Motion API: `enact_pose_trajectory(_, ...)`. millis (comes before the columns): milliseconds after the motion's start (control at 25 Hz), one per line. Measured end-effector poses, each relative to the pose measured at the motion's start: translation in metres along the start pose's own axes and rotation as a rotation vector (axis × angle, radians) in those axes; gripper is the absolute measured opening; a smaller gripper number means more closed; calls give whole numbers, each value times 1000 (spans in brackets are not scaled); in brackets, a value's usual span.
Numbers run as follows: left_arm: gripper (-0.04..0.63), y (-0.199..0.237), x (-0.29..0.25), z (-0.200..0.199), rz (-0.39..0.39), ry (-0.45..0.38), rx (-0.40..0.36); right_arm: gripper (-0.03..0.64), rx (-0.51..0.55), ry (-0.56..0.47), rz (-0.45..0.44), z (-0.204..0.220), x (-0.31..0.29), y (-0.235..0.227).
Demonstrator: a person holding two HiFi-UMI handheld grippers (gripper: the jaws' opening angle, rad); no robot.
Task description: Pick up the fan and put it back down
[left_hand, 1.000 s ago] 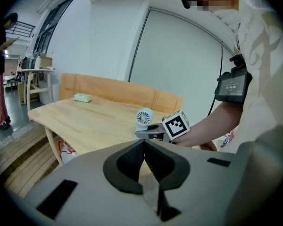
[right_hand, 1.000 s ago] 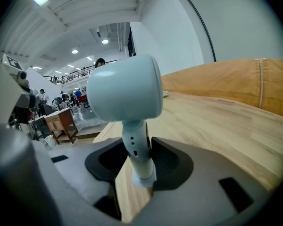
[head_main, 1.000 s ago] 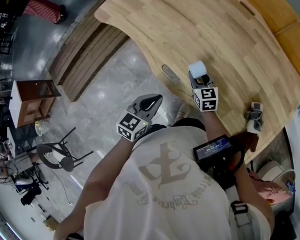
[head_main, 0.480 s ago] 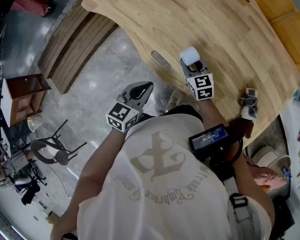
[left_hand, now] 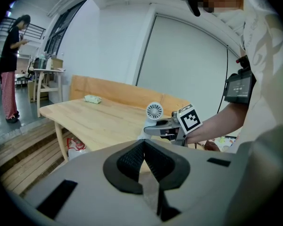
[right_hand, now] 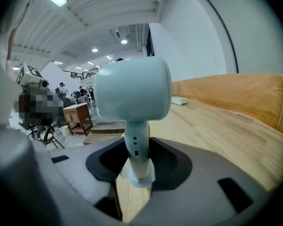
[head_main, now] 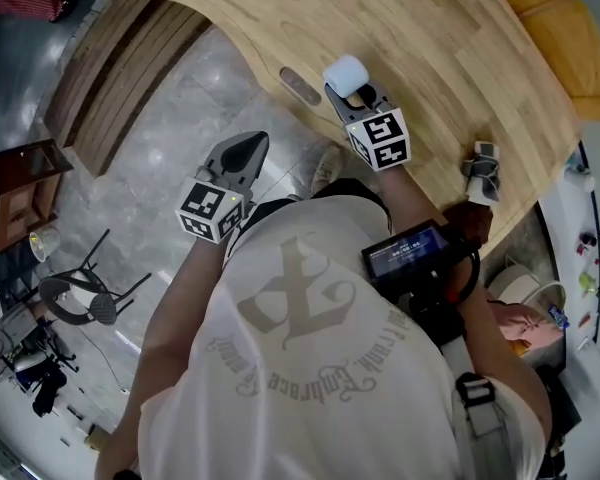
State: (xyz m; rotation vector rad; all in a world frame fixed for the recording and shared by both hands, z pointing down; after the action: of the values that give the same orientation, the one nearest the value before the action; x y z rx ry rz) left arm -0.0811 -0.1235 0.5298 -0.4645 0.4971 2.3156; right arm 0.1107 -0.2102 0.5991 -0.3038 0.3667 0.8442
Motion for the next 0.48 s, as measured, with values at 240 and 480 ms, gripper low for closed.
enact_pose_trajectory(240,11,8,31,9,-59,-36,30,149,15,-31,-50,-25,3,29)
enact_pose_trajectory(480,11,14,64,21,-115,-80,65,149,-1,-54,-105,-46,6,56)
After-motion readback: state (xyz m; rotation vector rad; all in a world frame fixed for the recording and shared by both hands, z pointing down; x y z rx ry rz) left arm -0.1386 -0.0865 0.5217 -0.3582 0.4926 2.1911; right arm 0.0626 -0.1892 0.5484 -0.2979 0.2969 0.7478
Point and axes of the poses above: the fingertips, and each gripper's own axes: x backward along the fingers, y to its left, z out of its underside, the point moved 5 cm from there along x, backward along the fingers, and after that the axes turned 2 degrees about -z, right-handed, at the moved point
